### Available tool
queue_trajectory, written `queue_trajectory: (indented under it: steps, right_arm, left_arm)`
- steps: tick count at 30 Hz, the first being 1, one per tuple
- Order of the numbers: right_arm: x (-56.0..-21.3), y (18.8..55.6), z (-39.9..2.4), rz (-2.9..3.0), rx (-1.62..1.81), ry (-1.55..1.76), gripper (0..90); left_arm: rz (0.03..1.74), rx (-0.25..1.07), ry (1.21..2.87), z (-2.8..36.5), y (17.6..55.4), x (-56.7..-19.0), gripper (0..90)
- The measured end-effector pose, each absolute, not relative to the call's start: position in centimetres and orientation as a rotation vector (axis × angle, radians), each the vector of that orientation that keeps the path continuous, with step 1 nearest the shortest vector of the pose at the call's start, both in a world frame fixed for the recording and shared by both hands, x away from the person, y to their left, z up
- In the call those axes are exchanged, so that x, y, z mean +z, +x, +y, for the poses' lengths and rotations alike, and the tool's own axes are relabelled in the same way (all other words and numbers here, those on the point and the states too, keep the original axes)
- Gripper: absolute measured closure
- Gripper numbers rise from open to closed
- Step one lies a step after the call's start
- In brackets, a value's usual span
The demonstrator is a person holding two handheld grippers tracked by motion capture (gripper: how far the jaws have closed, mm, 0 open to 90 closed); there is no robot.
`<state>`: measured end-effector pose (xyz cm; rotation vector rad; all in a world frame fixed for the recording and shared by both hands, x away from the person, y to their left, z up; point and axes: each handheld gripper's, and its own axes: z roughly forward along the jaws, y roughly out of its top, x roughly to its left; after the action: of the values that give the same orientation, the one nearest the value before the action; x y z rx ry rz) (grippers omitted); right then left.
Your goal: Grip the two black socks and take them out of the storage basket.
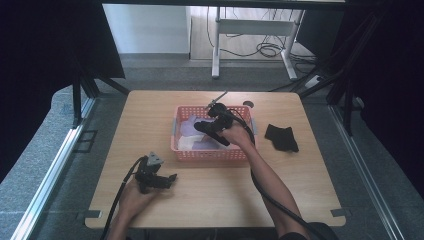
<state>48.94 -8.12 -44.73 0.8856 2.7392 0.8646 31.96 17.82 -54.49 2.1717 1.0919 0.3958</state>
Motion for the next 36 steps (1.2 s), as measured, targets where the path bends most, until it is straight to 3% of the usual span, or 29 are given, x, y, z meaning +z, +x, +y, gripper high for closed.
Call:
queue_trajectory:
  steps: [15, 36]
  right_arm:
    - [-39.6, 47.6, -9.5, 2.645, 0.953, 0.850, 80.8]
    - [-36.6, 46.7, -12.4, 2.562, 0.968, 0.863, 80.8]
  left_arm:
    - [1.094, 0.399, 2.168, 17.8, 32.0, -54.5, 11.0]
    - [1.093, 0.400, 2.169, 17.8, 32.0, -54.5, 11.0]
